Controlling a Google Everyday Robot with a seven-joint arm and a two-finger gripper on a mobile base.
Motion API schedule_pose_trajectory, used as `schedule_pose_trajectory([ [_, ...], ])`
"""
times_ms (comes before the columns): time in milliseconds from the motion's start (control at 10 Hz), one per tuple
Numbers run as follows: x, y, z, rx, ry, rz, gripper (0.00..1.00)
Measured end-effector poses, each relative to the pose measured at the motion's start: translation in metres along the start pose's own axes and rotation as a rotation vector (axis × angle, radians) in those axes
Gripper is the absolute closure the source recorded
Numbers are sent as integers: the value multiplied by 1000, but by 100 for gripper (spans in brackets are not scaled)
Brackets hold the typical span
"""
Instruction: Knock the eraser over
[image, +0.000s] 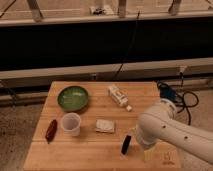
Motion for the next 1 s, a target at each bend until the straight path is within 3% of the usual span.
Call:
schedule_pose_trajectory([
  [400, -28, 9, 3, -8, -5, -39, 20],
  [800, -46, -5, 9, -14, -8, -78, 20],
  [1000, -42, -6, 10, -14, -12, -85, 20],
])
